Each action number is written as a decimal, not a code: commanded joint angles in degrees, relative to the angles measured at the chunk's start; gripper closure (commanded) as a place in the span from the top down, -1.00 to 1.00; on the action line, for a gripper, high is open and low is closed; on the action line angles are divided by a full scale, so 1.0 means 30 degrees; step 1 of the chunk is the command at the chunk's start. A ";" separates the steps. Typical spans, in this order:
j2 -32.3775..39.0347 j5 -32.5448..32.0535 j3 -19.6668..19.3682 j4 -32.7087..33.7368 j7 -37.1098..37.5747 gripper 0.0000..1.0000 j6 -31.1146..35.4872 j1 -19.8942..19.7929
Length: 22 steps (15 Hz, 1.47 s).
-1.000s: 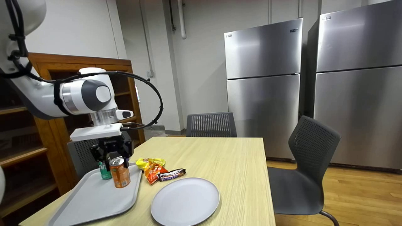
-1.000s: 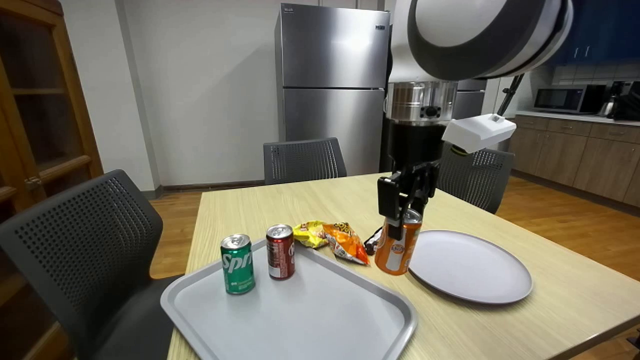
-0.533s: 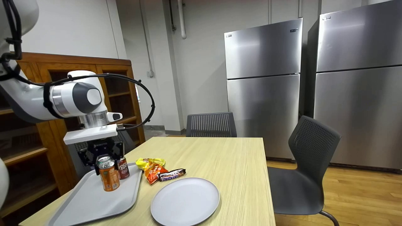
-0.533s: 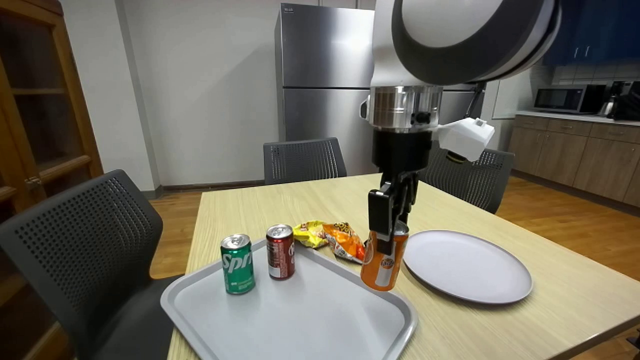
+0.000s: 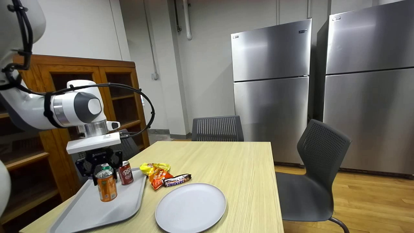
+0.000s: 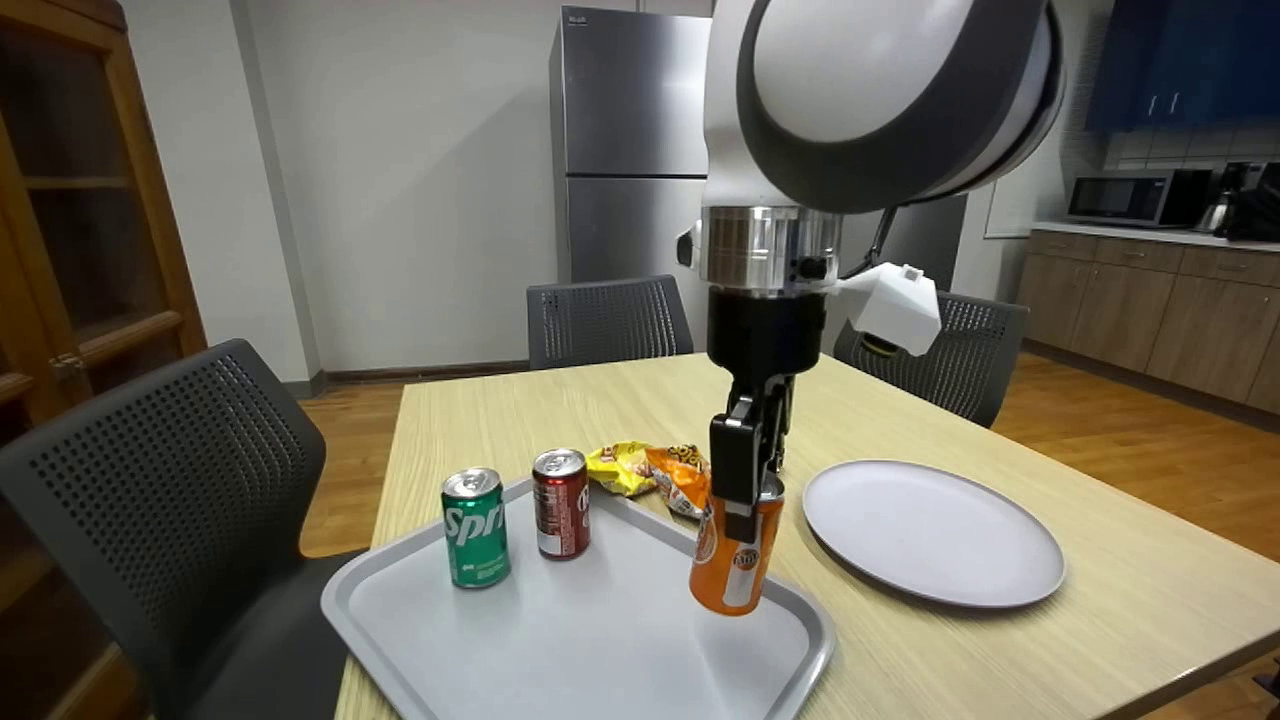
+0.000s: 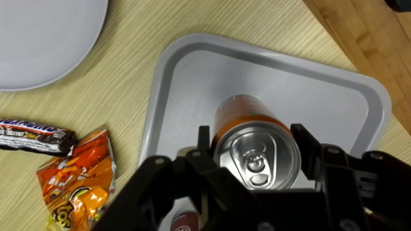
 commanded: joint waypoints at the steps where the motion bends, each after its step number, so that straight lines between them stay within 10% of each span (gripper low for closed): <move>1: 0.1455 -0.0027 0.0395 0.1400 -0.1038 -0.23 0.0177 -0.0243; 22: 0.6254 -0.5550 -0.0642 0.5252 0.1489 -0.23 0.2082 0.0354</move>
